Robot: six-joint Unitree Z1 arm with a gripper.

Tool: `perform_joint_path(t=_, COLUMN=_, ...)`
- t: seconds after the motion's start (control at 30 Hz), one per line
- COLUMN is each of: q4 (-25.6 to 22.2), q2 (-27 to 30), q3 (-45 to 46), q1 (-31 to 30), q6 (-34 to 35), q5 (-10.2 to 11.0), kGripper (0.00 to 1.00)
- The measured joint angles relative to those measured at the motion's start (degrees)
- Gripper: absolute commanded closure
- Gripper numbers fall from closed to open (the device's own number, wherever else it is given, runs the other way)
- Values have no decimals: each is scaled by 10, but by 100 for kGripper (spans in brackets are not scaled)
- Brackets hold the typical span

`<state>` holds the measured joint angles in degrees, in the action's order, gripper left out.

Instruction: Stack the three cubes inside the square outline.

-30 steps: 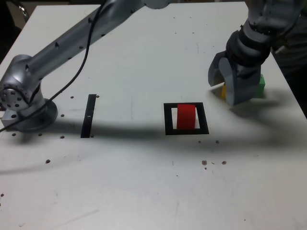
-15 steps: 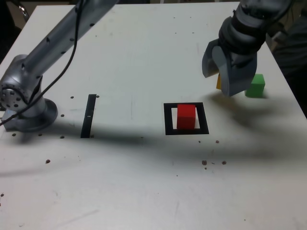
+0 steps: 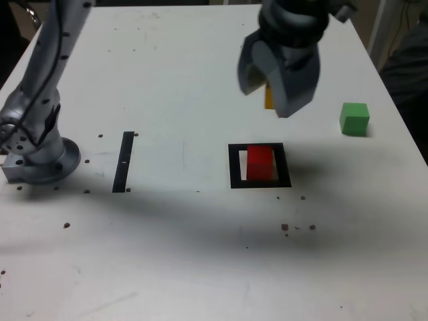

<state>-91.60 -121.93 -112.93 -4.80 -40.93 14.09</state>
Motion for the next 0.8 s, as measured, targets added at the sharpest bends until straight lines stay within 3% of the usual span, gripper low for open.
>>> perform_joint_path(t=0.13, q4=-1, q2=34, q3=36, q1=-20, q6=58, q5=-19, kGripper=71)
perform_joint_path(t=0.3, q4=-1, q2=37, q3=59, q1=-33, q6=109, q5=-35, kGripper=71)
perform_joint_path(t=0.8, q4=10, q2=20, q3=76, q1=-62, q6=149, q5=-48, kGripper=70)
